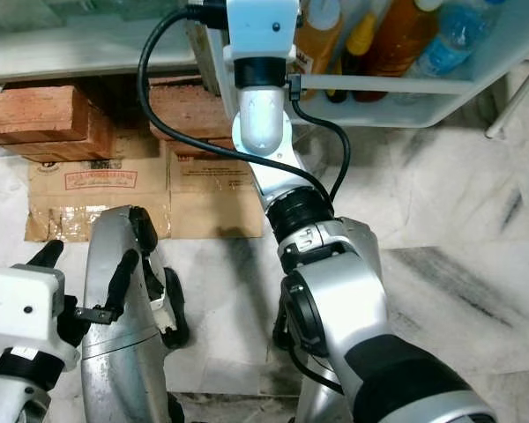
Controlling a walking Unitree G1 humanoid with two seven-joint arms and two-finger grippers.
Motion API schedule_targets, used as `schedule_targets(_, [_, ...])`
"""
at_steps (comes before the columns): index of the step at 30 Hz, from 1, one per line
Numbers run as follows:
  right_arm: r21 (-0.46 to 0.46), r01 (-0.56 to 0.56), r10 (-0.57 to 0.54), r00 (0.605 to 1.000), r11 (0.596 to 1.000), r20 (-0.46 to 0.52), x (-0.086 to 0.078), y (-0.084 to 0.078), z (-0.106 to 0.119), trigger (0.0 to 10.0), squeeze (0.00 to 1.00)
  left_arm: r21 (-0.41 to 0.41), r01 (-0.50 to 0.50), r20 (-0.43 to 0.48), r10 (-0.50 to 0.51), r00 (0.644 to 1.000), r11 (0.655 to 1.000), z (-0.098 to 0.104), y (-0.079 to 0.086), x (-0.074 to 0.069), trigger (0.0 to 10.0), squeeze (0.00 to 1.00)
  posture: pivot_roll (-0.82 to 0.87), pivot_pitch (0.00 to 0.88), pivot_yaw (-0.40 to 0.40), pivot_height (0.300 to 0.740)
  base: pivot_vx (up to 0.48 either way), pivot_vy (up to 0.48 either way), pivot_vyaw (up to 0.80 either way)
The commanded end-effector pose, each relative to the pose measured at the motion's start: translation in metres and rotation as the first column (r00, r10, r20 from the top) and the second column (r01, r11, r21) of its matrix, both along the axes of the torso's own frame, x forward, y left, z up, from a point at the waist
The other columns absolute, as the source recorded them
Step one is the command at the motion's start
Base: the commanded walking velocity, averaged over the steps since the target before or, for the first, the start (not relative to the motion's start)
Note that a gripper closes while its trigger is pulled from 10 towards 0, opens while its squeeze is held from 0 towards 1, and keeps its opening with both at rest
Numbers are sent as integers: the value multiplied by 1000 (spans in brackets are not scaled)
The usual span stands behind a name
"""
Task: Restocking fridge
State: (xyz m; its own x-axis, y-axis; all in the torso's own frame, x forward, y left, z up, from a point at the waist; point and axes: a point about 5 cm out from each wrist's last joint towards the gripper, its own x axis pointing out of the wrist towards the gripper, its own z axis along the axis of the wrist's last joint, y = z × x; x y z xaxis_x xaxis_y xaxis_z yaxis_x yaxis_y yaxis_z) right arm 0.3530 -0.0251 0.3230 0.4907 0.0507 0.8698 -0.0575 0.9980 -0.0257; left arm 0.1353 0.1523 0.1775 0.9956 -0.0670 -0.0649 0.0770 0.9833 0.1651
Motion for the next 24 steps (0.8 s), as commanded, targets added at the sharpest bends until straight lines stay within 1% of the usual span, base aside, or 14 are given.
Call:
schedule_targets(1, [-86,-68,72,997,994,34,-10,25,-3,10000,0,11,-6,-8,6,1000,1000,0,2,-4,10000,0,512,587,63,462,0,0,0])
schedule_targets(24, [-86,-68,72,997,994,34,-10,25,-3,10000,0,11,-6,-8,6,1000,1000,0,2,-4,10000,0,512,587,63,462,0,0,0])
